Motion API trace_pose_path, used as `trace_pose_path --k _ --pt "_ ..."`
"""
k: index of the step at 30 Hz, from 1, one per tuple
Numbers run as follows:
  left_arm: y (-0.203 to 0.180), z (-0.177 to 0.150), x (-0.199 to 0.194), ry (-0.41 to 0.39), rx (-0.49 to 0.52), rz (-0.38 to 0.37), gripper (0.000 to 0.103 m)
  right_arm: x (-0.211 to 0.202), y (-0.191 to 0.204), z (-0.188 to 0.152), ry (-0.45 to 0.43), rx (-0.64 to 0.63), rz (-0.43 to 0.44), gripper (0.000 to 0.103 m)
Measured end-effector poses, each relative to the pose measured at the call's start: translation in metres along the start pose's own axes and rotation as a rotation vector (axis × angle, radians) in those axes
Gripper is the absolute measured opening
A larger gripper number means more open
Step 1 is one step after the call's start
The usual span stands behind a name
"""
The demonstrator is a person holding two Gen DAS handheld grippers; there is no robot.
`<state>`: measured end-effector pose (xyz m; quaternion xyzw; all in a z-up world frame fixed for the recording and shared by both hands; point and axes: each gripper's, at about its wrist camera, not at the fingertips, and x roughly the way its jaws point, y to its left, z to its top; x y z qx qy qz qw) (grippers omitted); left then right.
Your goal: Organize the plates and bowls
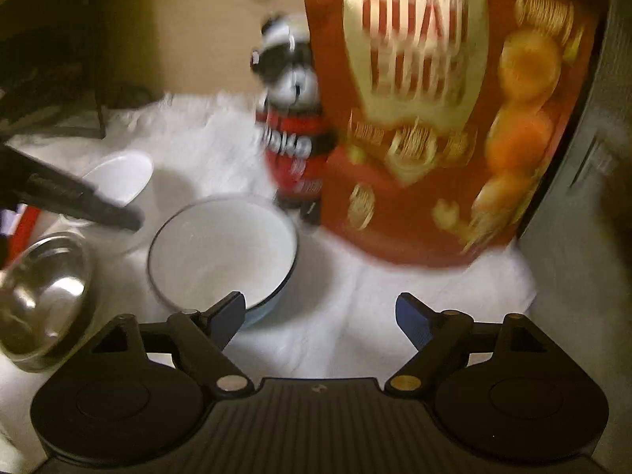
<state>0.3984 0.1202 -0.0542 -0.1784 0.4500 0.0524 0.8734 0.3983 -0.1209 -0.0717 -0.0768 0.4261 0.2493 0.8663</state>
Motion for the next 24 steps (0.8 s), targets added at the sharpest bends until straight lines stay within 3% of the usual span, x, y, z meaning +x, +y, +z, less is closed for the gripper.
trace_pose_path --k 4,14,22,24 --pt "0.001 0.009 0.016 0.024 0.004 0.027 0.024 0.021 -0.017 0.007 0.060 0.172 0.080 0.078" --pt "0.004 0.011 0.054 0.077 0.000 0.064 0.027 0.057 -0.008 0.016 0.077 0.189 0.035 0.055" --pt "0.007 0.013 0.087 0.155 -0.016 0.000 0.026 0.116 0.008 0.026 0.200 0.218 0.166 0.042" --pt "0.005 0.011 0.094 0.176 -0.014 -0.024 0.026 0.123 0.011 0.024 0.216 0.213 0.160 0.042"
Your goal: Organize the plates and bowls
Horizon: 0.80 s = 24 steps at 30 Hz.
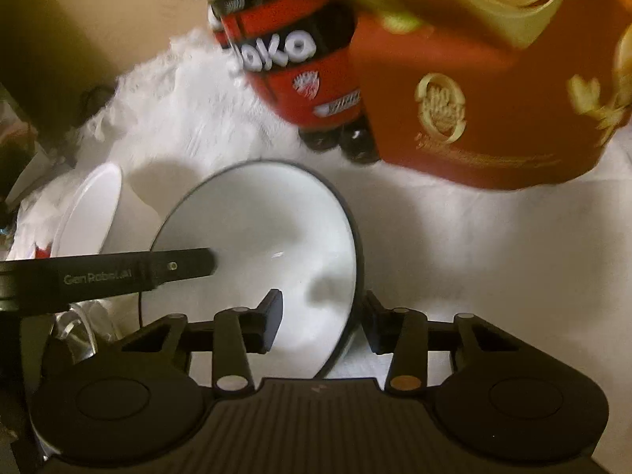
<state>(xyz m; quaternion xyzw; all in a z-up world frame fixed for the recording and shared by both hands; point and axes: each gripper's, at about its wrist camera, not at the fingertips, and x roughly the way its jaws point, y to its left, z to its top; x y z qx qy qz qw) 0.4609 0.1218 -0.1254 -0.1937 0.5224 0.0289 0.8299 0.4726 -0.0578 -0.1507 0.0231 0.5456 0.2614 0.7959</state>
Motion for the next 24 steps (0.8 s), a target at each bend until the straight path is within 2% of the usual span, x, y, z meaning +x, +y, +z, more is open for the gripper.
trace_pose_path --k 3,7,12,19,24 --pt "-0.003 -0.001 0.005 0.013 0.022 0.011 0.024 -0.001 0.001 -0.001 0.006 -0.014 0.006 0.042" --pt "0.000 -0.002 0.005 0.081 -0.040 -0.049 0.024 -0.011 -0.005 -0.001 0.000 0.002 0.010 0.042" --pt "-0.014 -0.013 0.010 0.124 -0.010 -0.070 0.024 -0.027 -0.019 -0.003 -0.017 0.046 -0.008 0.042" --pt "-0.021 -0.009 0.022 0.107 0.034 -0.070 0.024 -0.018 -0.034 -0.003 -0.003 0.107 0.029 0.042" --pt "-0.016 -0.004 0.031 0.121 0.021 -0.093 0.024 -0.005 -0.033 -0.001 0.005 0.114 0.036 0.044"
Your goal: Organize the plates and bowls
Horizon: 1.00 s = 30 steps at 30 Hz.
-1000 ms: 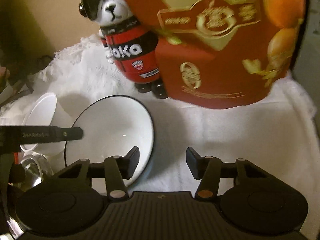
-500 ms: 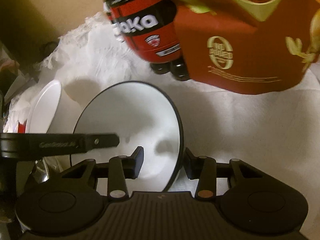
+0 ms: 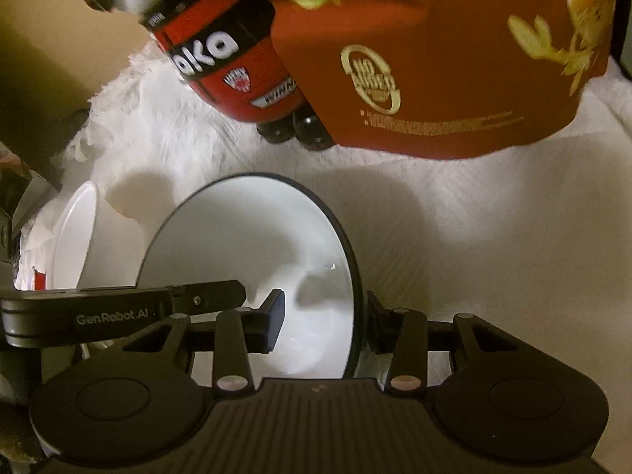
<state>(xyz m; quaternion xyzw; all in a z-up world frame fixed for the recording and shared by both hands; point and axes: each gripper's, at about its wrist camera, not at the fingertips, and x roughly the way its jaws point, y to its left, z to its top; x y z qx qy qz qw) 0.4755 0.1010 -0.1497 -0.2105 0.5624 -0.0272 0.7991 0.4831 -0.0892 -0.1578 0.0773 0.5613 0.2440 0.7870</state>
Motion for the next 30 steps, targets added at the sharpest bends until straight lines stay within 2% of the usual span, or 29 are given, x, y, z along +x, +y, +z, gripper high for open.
trace_pose_path --k 4,7,12,16,22,27,30 --pt "0.003 0.004 0.001 0.010 -0.011 -0.017 0.024 0.002 0.002 0.001 0.001 -0.017 -0.009 0.044" --pt "-0.001 0.005 0.000 0.021 -0.008 0.003 0.026 0.004 0.004 0.003 0.009 -0.009 -0.026 0.044" --pt "-0.014 0.010 -0.020 -0.028 0.032 0.019 0.027 -0.007 0.009 0.007 -0.019 0.000 -0.029 0.044" --pt "-0.021 0.011 -0.043 -0.061 0.027 0.013 0.028 -0.027 0.013 0.011 -0.041 0.007 0.003 0.044" --pt "-0.043 0.004 -0.083 -0.091 0.061 0.060 0.031 -0.065 0.029 0.011 -0.094 0.003 0.026 0.045" --pt "-0.055 -0.005 -0.121 -0.117 0.092 0.035 0.032 -0.106 0.043 0.003 -0.140 -0.016 0.036 0.045" --pt "-0.056 -0.016 -0.135 -0.095 0.112 0.021 0.032 -0.124 0.050 -0.005 -0.150 -0.026 0.048 0.045"
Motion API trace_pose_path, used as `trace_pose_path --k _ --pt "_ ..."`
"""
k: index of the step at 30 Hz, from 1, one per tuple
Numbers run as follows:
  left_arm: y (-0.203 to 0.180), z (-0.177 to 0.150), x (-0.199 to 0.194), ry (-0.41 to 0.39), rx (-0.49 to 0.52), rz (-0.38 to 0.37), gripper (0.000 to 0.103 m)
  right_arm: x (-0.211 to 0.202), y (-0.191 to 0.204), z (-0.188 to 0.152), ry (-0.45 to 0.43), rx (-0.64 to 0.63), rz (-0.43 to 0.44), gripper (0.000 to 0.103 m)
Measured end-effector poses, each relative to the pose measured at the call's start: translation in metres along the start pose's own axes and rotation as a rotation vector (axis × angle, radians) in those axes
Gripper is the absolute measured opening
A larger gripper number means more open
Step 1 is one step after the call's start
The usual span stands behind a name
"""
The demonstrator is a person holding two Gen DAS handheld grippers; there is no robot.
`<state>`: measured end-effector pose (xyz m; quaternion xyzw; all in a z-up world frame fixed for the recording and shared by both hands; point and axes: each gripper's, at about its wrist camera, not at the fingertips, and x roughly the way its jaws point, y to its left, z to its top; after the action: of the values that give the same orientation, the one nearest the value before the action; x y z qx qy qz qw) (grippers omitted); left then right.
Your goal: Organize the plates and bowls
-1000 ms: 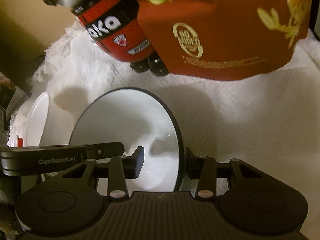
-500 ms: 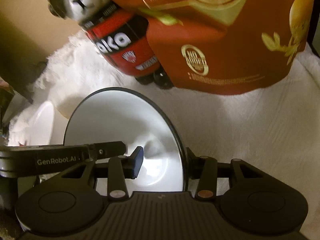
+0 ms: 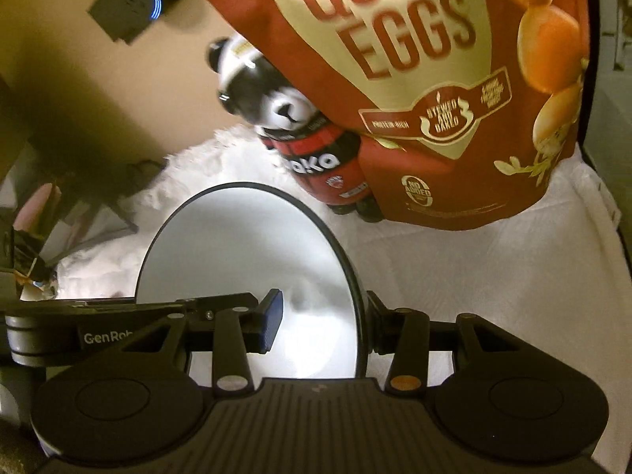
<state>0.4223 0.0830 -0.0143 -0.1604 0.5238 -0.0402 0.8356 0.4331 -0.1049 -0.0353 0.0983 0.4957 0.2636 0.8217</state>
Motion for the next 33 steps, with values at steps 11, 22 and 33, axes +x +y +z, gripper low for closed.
trace_pose_path --k 11,22,33 --pt "0.021 -0.086 0.007 0.171 -0.022 -0.082 0.032 -0.019 0.015 -0.066 0.104 0.001 -0.014 0.045" --pt "0.022 -0.111 0.022 0.186 0.015 -0.048 0.030 0.003 -0.005 -0.105 0.168 0.057 -0.057 0.045" --pt "0.029 -0.108 0.006 0.100 0.026 0.008 0.024 0.006 0.013 -0.105 0.121 -0.127 -0.148 0.045"
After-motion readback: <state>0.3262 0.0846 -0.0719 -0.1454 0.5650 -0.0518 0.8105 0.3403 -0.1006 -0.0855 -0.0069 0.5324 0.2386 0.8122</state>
